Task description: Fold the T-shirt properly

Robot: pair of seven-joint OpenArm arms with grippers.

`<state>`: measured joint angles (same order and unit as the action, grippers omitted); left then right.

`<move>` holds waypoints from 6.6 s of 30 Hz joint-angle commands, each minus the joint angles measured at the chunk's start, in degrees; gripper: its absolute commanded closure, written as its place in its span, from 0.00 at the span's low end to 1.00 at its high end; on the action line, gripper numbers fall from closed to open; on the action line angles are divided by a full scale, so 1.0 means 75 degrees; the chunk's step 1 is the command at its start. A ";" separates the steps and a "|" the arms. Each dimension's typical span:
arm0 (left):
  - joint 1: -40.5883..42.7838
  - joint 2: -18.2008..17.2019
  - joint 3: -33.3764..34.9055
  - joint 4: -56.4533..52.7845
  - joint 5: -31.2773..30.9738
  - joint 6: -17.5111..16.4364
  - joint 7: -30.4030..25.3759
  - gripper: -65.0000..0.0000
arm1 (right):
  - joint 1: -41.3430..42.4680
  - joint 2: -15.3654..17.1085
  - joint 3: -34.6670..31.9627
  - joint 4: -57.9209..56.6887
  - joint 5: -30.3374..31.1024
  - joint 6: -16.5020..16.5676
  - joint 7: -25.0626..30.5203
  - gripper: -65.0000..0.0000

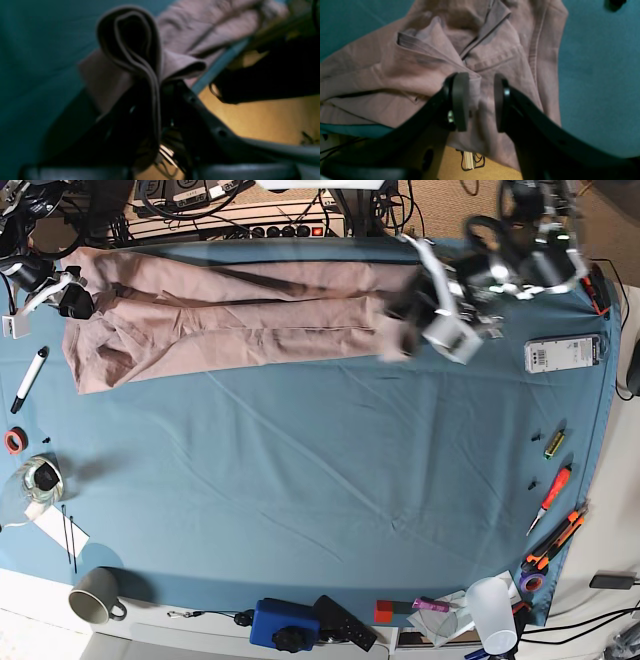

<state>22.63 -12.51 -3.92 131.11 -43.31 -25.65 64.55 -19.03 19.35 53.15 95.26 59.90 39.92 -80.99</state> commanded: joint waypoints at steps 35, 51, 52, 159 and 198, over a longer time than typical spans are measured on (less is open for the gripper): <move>-0.1772 0.1961 0.4051 -0.1728 0.3130 0.1510 -0.1265 0.49 | 0.0017 0.0175 0.0079 0.0119 0.0119 0.0010 0.0140 0.73; -0.1562 0.1935 0.4051 -0.1145 0.4975 0.2110 0.0195 0.93 | 0.0020 0.0542 0.0085 0.0122 0.0694 0.0010 0.0548 0.73; -0.1501 0.1920 0.4051 -0.1020 0.5010 0.2110 0.0184 0.93 | 0.0023 0.0606 0.0085 0.0122 0.0688 0.0010 0.0551 0.73; 0.1090 0.0586 0.4051 0.0519 0.9040 0.4304 -0.0262 0.93 | 0.1247 -0.0970 -0.2783 0.1897 0.0067 0.0010 0.0132 1.00; 0.1218 0.0586 0.4051 0.0519 0.9037 0.4307 -0.0329 0.93 | 0.0944 -0.0950 -0.3739 0.2783 0.0746 0.0010 0.0132 0.75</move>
<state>31.44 -8.27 26.24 134.08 23.99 6.26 62.98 -12.56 11.53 24.73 115.24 64.03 39.94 -81.45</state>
